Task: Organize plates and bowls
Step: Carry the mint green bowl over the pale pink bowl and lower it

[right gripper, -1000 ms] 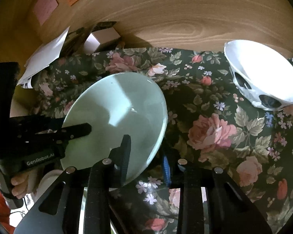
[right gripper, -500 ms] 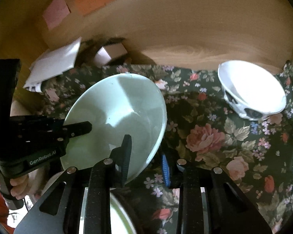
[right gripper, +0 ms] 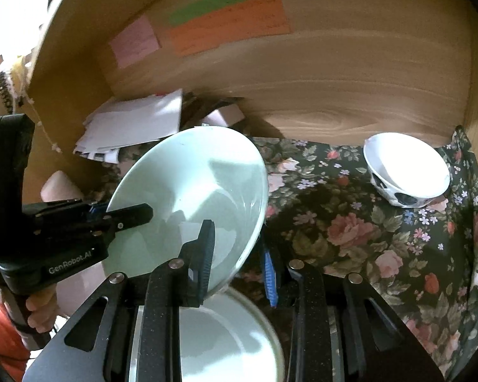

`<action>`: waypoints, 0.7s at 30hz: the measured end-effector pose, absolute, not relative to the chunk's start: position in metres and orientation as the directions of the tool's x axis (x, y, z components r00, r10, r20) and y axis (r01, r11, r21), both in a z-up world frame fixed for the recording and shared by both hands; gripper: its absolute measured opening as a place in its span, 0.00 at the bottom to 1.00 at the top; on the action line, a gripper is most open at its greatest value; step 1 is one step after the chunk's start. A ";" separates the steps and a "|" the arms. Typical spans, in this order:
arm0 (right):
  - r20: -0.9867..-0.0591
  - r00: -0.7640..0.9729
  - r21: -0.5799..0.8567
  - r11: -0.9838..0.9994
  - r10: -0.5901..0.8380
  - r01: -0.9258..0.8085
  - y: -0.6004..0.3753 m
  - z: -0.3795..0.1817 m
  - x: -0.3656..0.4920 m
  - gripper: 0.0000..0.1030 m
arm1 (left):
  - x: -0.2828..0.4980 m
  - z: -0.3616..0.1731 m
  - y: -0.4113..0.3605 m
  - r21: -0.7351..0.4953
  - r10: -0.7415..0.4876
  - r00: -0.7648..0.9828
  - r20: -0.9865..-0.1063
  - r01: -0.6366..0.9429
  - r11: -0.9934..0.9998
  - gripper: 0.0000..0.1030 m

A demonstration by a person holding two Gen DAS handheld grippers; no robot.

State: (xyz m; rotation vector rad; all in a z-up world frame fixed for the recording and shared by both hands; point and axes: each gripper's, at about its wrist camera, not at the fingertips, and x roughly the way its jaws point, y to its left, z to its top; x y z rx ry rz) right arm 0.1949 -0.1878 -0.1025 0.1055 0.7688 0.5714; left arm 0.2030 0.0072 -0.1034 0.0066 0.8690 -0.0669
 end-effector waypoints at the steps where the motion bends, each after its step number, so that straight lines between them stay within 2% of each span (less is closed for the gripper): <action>1: -0.623 0.575 0.296 0.840 0.530 -0.454 -0.185 -0.101 0.192 0.24 | 0.199 -0.102 0.010 -0.022 -0.056 0.648 -0.759 0.060 0.998 0.17; 21: -0.610 0.506 0.317 0.773 0.610 -0.550 -0.113 -0.108 0.153 0.24 | 0.122 -0.103 0.087 -0.074 -0.023 0.693 -0.720 -0.044 0.996 0.17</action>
